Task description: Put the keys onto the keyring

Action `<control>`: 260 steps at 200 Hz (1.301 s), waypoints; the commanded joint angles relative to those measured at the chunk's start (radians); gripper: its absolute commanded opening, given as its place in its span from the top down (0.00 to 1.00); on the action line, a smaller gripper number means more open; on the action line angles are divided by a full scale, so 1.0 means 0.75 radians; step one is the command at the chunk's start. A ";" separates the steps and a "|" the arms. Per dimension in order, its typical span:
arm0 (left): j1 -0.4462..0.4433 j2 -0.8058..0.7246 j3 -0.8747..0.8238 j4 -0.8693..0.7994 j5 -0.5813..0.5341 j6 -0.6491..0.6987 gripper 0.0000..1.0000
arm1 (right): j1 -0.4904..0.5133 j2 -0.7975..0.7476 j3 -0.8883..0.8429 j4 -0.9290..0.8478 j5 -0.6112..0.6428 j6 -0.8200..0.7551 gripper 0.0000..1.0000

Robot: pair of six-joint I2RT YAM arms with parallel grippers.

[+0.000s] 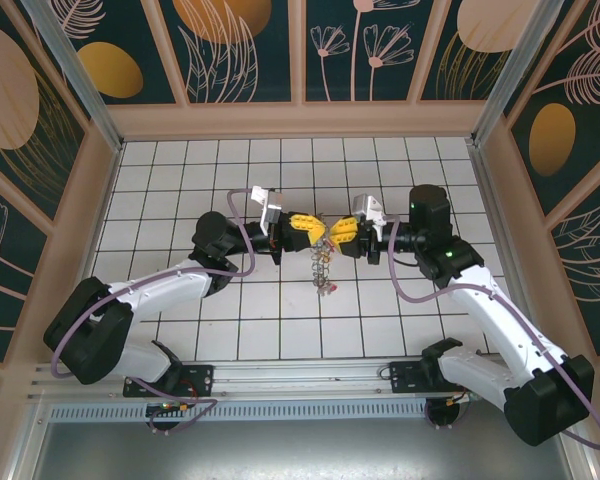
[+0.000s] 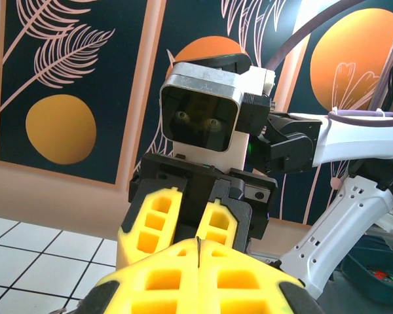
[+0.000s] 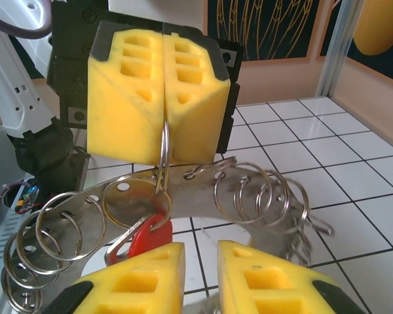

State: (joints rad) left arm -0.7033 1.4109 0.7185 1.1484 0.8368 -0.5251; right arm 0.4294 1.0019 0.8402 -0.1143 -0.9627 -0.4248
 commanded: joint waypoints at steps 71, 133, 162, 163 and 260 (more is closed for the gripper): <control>-0.009 -0.007 0.052 0.078 0.058 -0.007 1.00 | -0.007 -0.034 -0.007 0.095 -0.164 -0.031 0.75; -0.008 0.020 0.066 0.068 0.086 -0.005 1.00 | 0.006 0.039 0.049 0.085 -0.197 -0.057 0.76; -0.010 0.034 0.072 0.064 0.090 -0.004 1.00 | 0.013 0.050 0.059 0.090 -0.193 -0.058 0.76; -0.010 0.035 0.072 0.064 0.091 -0.004 1.00 | 0.013 0.052 0.059 0.090 -0.193 -0.059 0.76; -0.011 0.043 0.066 0.009 0.095 0.034 1.00 | 0.003 0.038 0.109 -0.116 -0.224 -0.225 0.76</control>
State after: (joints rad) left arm -0.7036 1.4410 0.7406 1.1286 0.8940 -0.5240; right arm 0.4316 1.0355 0.8841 -0.1425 -1.0790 -0.5282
